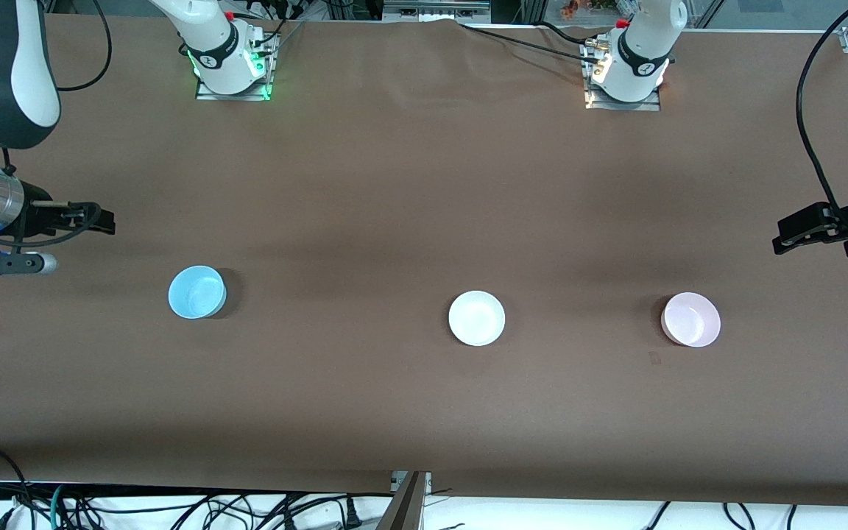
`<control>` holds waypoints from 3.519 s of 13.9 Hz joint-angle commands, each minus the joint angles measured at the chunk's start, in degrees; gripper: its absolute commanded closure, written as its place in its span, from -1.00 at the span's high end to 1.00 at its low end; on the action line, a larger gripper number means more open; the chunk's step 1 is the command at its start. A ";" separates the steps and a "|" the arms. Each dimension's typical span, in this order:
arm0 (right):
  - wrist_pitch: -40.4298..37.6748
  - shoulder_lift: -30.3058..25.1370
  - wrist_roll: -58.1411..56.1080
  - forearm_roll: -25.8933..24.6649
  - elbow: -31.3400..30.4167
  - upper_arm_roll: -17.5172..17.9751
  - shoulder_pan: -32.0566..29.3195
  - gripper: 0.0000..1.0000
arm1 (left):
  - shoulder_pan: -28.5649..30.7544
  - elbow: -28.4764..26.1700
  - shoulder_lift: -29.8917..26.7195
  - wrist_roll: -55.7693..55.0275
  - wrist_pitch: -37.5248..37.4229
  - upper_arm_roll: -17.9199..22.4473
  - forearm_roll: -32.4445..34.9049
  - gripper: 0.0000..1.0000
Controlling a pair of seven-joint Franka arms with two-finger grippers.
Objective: Stack pink and blue bowls on white bowl
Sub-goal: 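Lower the open right gripper over the blue bowl's rim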
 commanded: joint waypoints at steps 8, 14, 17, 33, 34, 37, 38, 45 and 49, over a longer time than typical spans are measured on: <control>19.52 3.46 0.12 3.03 -11.19 0.48 -1.23 1.00 | 0.36 0.13 -0.69 0.86 -0.37 0.32 -0.33 1.00; 35.00 5.48 0.30 3.29 -20.60 0.48 -1.93 1.00 | 0.19 0.13 -0.69 0.78 -0.28 0.14 -0.15 1.00; 39.84 7.76 0.04 6.00 -22.28 0.56 -3.08 1.00 | 0.10 0.13 -0.69 0.78 -0.28 0.05 -0.24 1.00; 53.13 13.92 -0.14 7.86 -25.80 0.56 -3.52 1.00 | 0.01 0.13 -0.69 0.69 -0.37 0.05 -0.07 1.00; 53.13 13.92 -0.14 7.86 -25.89 0.56 -3.52 1.00 | -0.08 0.13 -0.69 0.69 -0.37 0.05 -0.15 1.00; 53.13 13.92 -0.23 7.86 -25.89 0.56 -3.43 1.00 | -0.17 0.13 -0.69 0.60 -0.37 -0.03 -0.07 1.00; 53.21 13.92 -0.23 7.86 -25.89 0.56 -3.43 1.00 | -0.08 0.13 -0.69 0.60 -0.37 0.05 -0.07 1.00; 53.48 13.83 -0.49 7.86 -25.80 0.65 -3.43 1.00 | -0.08 0.13 -0.69 0.51 -0.37 0.05 -0.07 1.00; 54.18 14.01 -0.58 7.86 -25.97 0.65 -3.43 1.00 | -0.08 0.13 -0.69 0.51 -0.37 -0.03 -0.15 1.00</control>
